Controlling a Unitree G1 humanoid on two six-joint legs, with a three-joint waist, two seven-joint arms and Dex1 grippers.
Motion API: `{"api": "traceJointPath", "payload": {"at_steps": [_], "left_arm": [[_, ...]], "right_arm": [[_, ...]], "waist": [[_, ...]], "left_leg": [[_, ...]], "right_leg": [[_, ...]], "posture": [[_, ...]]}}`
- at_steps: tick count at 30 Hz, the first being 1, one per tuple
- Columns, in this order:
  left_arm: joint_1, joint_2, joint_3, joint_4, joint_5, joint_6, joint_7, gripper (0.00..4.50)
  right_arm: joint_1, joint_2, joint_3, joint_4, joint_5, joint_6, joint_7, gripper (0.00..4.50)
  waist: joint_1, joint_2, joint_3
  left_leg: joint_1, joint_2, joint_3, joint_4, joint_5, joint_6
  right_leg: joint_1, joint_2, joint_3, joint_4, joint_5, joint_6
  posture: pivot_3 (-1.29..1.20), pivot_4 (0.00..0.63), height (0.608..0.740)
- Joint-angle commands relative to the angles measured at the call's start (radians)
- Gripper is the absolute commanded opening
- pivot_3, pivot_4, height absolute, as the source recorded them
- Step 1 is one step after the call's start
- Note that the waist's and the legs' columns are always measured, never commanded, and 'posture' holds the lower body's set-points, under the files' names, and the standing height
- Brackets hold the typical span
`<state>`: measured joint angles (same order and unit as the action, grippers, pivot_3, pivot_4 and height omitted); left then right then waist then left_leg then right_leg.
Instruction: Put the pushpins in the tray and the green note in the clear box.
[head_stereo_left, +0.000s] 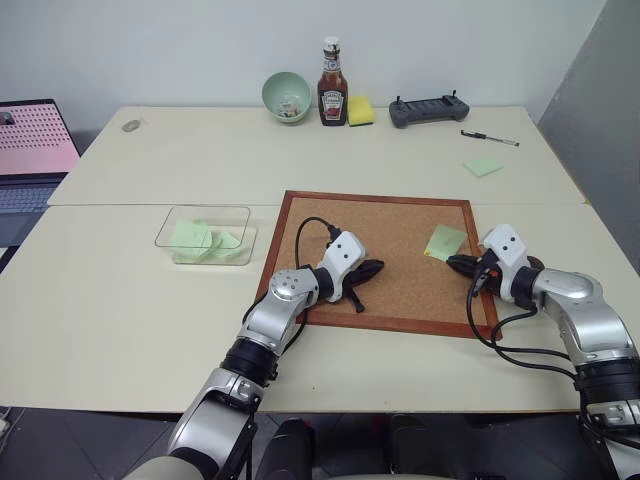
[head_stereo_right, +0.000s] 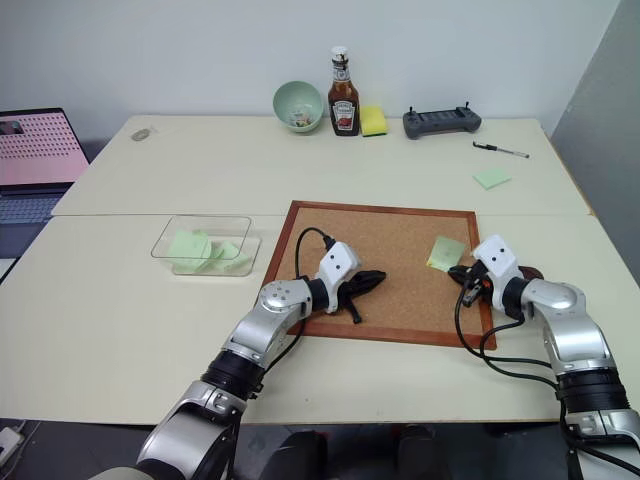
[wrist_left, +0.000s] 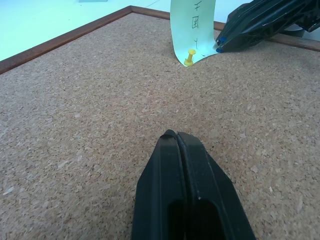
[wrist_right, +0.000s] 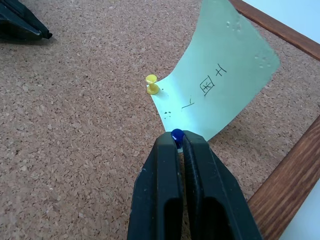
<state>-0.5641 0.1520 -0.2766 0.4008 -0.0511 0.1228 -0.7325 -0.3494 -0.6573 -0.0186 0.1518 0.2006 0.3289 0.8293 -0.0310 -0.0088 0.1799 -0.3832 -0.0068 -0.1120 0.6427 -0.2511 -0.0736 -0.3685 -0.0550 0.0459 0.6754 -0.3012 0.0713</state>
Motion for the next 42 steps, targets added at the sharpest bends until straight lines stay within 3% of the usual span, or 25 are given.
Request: {"api": "traceJointPath", "payload": {"at_steps": [1, 11, 19, 23, 30, 42], "left_arm": [[0.020, 0.003, -0.014, 0.041, 0.029, 0.013, 0.010, 0.00], [0.015, 0.002, -0.019, 0.051, 0.042, 0.007, 0.016, 0.00], [0.018, 0.003, -0.020, 0.056, 0.044, 0.004, 0.014, 0.00], [0.013, -0.001, -0.023, 0.066, 0.046, -0.001, 0.010, 0.00], [0.003, -0.006, -0.027, 0.072, 0.050, -0.012, 0.005, 0.00], [0.012, 0.001, -0.027, 0.059, 0.051, -0.008, 0.012, 0.00]], "right_arm": [[-0.010, -0.012, -0.070, -0.085, 0.060, 0.011, 0.006, 0.02], [0.052, -0.044, -0.149, -0.233, 0.134, 0.088, 0.003, 0.02], [0.195, -0.187, -0.280, -0.253, 0.080, 0.073, -0.011, 0.02], [0.253, -0.260, -0.269, -0.208, -0.009, -0.003, -0.021, 0.02], [0.244, -0.288, -0.191, -0.127, -0.106, -0.097, -0.024, 0.02], [0.202, -0.293, -0.141, -0.030, -0.145, -0.161, -0.014, 2.68]], "waist": [[0.000, 0.000, 0.000], [0.001, 0.000, 0.000], [0.002, 0.000, 0.000], [0.002, 0.000, 0.000], [0.002, 0.000, 0.000], [0.003, 0.000, 0.000]], "left_leg": [[0.000, 0.000, 0.000, 0.000, 0.000, 0.000], [0.000, 0.000, 0.000, 0.000, 0.000, 0.000], [0.000, 0.000, 0.000, 0.000, 0.000, 0.000], [0.000, 0.000, 0.000, 0.000, 0.000, 0.000], [0.001, 0.000, 0.001, 0.000, 0.000, 0.000], [0.000, 0.000, 0.000, 0.000, 0.000, 0.000]], "right_leg": [[0.000, 0.000, 0.000, 0.000, 0.000, 0.000], [0.000, 0.000, 0.000, 0.000, 0.000, 0.000], [0.000, 0.000, 0.000, -0.001, 0.000, 0.000], [0.001, 0.000, 0.000, -0.001, 0.000, 0.001], [0.001, 0.000, 0.000, -0.001, -0.001, 0.002], [0.001, 0.000, 0.000, -0.002, 0.000, 0.001]], "posture": [[0.00, 0.150, 0.740], [0.00, 0.150, 0.740], [0.00, 0.150, 0.740], [0.00, 0.150, 0.740], [0.00, 0.150, 0.740], [0.00, 0.150, 0.740]]}}
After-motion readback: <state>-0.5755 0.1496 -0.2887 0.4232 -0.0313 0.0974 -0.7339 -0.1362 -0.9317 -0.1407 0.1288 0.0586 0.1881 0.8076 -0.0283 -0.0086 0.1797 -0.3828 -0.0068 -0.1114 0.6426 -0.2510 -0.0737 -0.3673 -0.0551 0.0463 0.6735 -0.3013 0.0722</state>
